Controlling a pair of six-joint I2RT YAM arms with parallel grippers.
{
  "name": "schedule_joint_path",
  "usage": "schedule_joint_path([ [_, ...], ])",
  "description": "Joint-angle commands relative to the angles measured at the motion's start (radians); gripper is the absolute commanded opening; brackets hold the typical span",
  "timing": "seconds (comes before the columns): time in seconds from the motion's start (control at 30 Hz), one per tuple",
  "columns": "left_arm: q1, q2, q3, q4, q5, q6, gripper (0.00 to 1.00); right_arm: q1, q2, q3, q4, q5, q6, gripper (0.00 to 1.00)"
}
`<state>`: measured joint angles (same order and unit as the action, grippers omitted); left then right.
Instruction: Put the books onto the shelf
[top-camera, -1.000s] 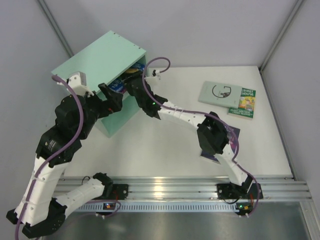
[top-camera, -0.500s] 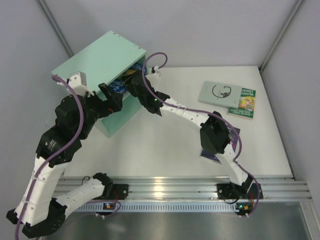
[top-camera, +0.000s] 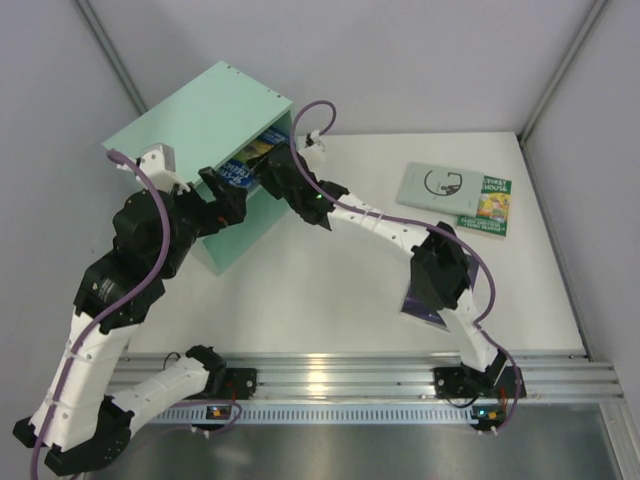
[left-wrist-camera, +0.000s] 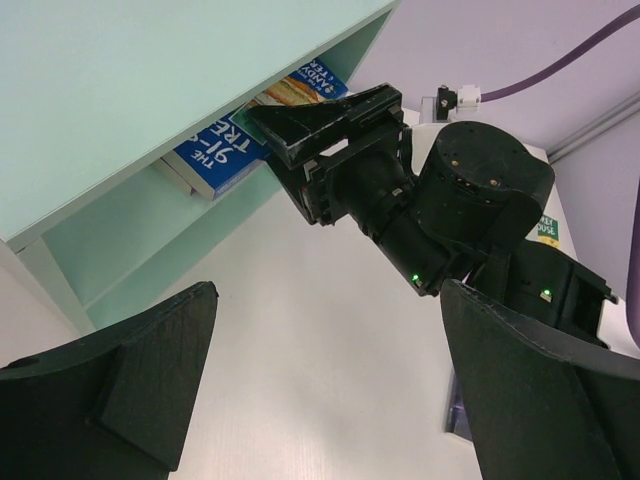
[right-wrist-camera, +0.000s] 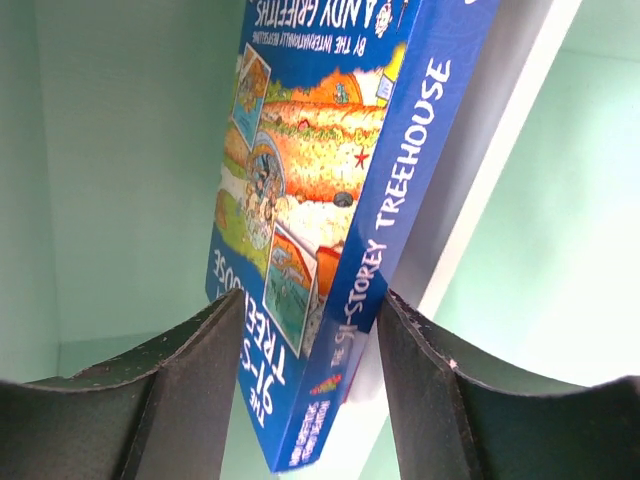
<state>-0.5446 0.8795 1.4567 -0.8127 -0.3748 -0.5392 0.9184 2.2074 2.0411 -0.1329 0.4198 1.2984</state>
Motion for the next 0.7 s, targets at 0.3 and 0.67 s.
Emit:
schedule_joint_path([
  [0.3,0.002,0.001,-0.013,0.056,0.02,0.004,0.99,-0.019,-0.117,-0.064,0.102,-0.041,-0.016,0.42],
  [0.67,0.002,-0.005,-0.022,0.063,0.014,0.004,0.99,-0.026,-0.086,-0.09,0.19,-0.038,-0.004,0.21],
])
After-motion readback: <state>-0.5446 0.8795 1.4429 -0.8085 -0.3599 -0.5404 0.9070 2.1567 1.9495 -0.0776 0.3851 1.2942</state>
